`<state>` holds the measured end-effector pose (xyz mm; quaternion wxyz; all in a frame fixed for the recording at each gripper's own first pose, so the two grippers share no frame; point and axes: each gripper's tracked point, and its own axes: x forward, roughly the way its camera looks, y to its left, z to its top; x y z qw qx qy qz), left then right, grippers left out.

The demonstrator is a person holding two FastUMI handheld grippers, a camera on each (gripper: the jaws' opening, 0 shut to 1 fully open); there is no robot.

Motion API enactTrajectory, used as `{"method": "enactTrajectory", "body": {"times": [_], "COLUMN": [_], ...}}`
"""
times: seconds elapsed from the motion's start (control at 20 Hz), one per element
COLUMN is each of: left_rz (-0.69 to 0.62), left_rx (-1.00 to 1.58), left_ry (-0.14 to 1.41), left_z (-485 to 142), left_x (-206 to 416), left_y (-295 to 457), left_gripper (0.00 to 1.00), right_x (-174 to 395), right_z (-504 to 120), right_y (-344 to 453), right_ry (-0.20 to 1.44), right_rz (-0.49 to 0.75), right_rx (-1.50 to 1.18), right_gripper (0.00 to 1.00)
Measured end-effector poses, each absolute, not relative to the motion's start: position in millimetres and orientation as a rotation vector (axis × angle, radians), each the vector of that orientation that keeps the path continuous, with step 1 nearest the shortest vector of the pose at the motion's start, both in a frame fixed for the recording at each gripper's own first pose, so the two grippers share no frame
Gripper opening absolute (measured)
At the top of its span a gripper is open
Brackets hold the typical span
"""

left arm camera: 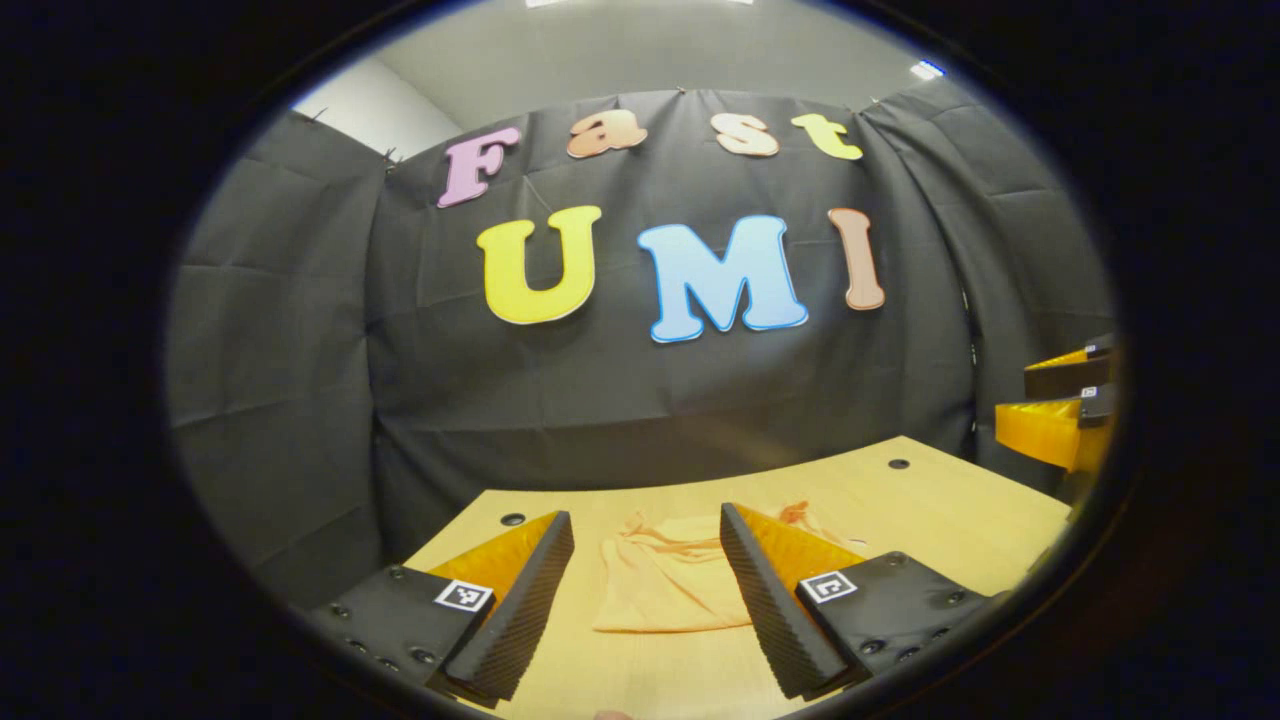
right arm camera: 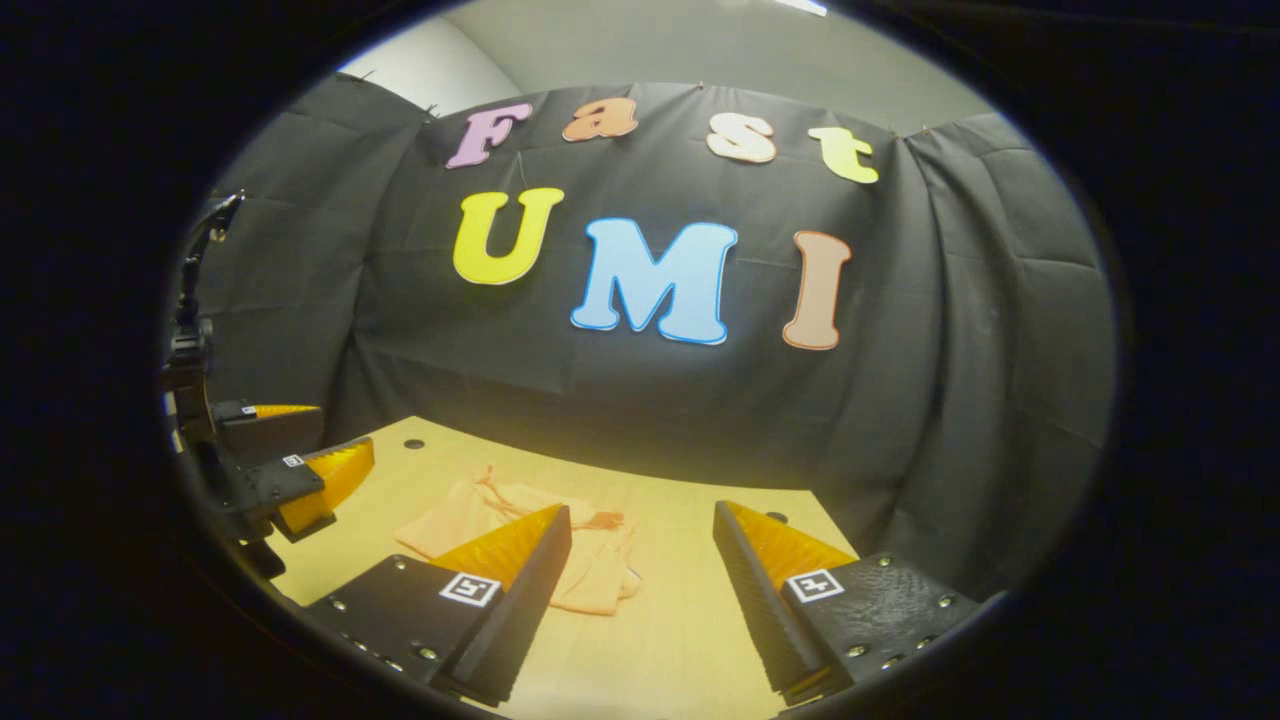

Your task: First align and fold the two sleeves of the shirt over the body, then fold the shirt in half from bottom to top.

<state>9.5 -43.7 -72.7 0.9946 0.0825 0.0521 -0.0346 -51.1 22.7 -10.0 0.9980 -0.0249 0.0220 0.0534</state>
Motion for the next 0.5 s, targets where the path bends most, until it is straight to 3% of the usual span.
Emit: {"method": "enactTrajectory", "body": {"times": [0.5], "left_rz": [-0.093], "left_rx": [0.101], "left_ry": [0.083], "left_z": [-63.0], "left_x": [10.0], "left_y": [-45.7], "left_gripper": [1.0], "right_x": [-46.5], "right_z": [7.8], "right_y": [18.6], "right_ry": [0.018], "right_rz": [0.069], "right_rx": [-0.037], "right_gripper": [0.89]}}
